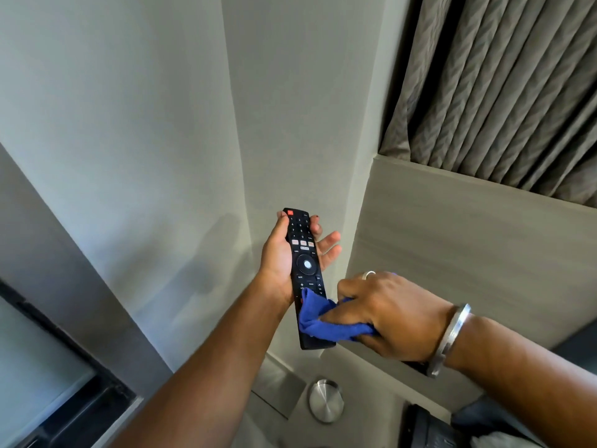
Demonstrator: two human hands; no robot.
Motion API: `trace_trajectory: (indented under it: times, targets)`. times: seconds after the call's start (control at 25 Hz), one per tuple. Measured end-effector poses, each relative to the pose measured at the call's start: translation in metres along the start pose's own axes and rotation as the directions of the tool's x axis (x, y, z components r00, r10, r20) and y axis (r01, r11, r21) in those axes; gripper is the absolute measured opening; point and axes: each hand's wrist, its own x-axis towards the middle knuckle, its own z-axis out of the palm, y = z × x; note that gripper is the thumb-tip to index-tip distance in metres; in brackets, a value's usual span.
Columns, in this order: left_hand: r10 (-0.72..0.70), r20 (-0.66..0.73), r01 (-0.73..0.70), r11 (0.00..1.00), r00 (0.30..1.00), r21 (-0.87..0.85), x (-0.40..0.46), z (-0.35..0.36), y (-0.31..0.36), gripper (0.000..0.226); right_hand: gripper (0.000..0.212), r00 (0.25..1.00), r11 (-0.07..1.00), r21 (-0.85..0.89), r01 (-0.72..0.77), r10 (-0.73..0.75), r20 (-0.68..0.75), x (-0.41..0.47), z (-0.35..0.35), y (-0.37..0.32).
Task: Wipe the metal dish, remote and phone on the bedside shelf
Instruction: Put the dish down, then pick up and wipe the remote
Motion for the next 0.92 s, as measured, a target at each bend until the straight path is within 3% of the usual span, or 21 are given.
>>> trace_trajectory:
  times: [0.08, 0.2, 0.28, 0.48, 0.68, 0.92]
  targets:
    - [-0.009, 0.016, 0.009, 1.0, 1.0, 0.024, 0.0, -0.001, 0.002, 0.058, 0.029, 1.0, 0.999, -0.036, -0.019, 0.019, -0.011, -0.006, -0.006, 0.009]
    - [-0.02, 0.018, 0.018, 0.994, 1.0, 0.104, 0.0, 0.001, -0.003, 0.056, 0.037, 0.965, 0.994, 0.007, -0.109, 0.107, -0.238, -0.001, -0.008, 0.015]
    - [-0.025, 0.024, 0.022, 0.993, 0.999, 0.115, 0.001, 0.004, -0.007, 0.053, 0.039, 0.941, 0.988, 0.034, -0.15, 0.154, -0.3, 0.013, -0.001, 0.006]
    - [-0.011, 0.016, 0.009, 0.997, 1.0, 0.078, 0.007, 0.003, 0.001, 0.054, 0.031, 0.992, 0.999, 0.016, -0.052, 0.053, -0.112, 0.015, 0.024, -0.011]
    - [-0.055, 0.074, 0.052, 0.998, 0.996, 0.038, 0.006, -0.002, -0.002, 0.059, 0.024, 0.997, 0.986, 0.167, 0.027, -0.04, 0.073, 0.001, 0.005, 0.003]
    - [-0.054, 0.118, 0.047, 0.997, 0.992, 0.069, 0.002, -0.001, -0.003, 0.062, 0.033, 0.946, 0.986, 0.046, -0.159, 0.166, -0.279, 0.005, 0.003, 0.02]
